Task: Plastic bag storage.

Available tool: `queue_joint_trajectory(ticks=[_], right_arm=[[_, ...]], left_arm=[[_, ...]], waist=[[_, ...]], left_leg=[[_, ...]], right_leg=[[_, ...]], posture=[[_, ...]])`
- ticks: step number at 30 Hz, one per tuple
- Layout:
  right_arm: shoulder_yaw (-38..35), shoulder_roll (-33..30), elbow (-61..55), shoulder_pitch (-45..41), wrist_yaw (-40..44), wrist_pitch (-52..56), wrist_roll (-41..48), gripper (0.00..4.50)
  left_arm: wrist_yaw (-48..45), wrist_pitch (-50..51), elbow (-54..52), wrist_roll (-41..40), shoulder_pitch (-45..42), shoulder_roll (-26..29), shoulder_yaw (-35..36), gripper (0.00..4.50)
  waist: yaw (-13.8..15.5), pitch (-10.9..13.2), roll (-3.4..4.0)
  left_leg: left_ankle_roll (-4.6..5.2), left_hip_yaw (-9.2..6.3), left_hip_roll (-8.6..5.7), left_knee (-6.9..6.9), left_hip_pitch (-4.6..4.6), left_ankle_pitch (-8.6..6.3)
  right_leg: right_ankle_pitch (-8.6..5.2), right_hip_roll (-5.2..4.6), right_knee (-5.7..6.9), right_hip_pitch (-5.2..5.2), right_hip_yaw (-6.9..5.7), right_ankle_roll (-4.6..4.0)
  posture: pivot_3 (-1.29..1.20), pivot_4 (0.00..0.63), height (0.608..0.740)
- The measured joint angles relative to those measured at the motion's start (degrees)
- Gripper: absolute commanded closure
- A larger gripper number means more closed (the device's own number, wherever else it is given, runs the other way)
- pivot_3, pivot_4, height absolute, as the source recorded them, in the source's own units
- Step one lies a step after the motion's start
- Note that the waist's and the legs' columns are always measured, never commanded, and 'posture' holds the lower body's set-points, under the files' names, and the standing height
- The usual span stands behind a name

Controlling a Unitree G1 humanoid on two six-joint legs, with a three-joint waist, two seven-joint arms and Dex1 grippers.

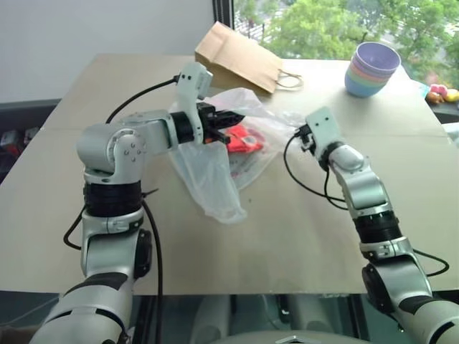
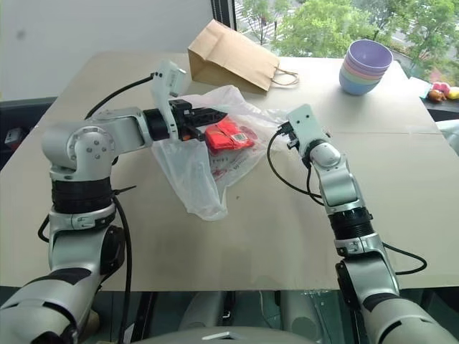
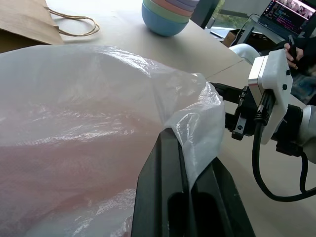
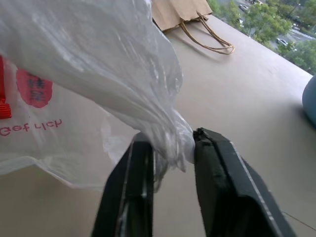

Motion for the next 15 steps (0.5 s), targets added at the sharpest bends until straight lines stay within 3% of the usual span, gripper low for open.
queue_joint_trajectory(ticks=[1,6,8,9,12,15], right_arm=[[-0.04,-0.06,-0.02,-0.02,0.01,-0.05,0.05,4.41],[-0.7,-0.93,-1.14,-0.11,0.2,0.35,1.14,4.5],[-0.78,-1.05,-1.38,-0.17,0.23,0.44,1.45,4.5],[-0.63,-1.04,-2.22,-0.11,0.5,0.63,1.76,4.5],[-0.65,-1.67,-3.82,0.62,0.94,1.45,2.06,4.5],[-0.66,-2.15,-4.1,1.4,1.07,1.96,2.15,4.5]], left_arm=[[-0.4,0.0,0.0,-0.19,0.14,0.17,0.0,4.5],[-10.05,-1.12,-0.12,-4.67,2.57,6.02,1.68,2.55],[-11.79,-1.03,-0.51,-6.05,3.11,7.42,3.2,2.06],[-15.06,3.36,-0.7,-12.6,5.16,10.36,8.17,1.69],[-22.67,15.14,-1.87,-26.93,13.45,20.67,19.67,1.69],[-27.18,19.91,-5.55,-32.45,25.28,26.32,24.18,1.69]], waist=[[-0.01,0.0,0.0],[-0.25,0.02,0.04],[-0.19,0.02,0.04],[-0.45,0.04,0.06],[-1.66,0.04,0.07],[-1.61,0.05,0.11]], left_leg=[[0.0,0.0,0.0,0.0,0.0,0.0],[0.0,0.03,0.03,0.0,0.02,0.0],[0.0,0.03,0.03,0.0,0.01,0.0],[0.01,0.05,0.06,0.0,-0.01,0.0],[0.01,0.01,0.09,-0.06,0.01,-0.01],[0.03,-0.1,0.06,-0.08,0.02,-0.01]], right_leg=[[0.0,0.0,0.0,0.0,0.0,0.0],[0.0,0.04,0.02,-0.02,0.02,0.0],[0.0,0.03,0.0,-0.01,0.01,0.0],[-0.01,0.05,0.0,-0.04,0.03,0.0],[-0.05,0.05,-0.04,-0.04,-0.01,-0.03],[-0.07,0.0,-0.06,-0.02,0.0,-0.02]], posture=[[0.0,0.15,0.74],[0.0,0.15,0.74],[0.0,0.15,0.74],[0.0,0.15,0.74],[0.0,0.15,0.74],[0.0,0.15,0.74]])
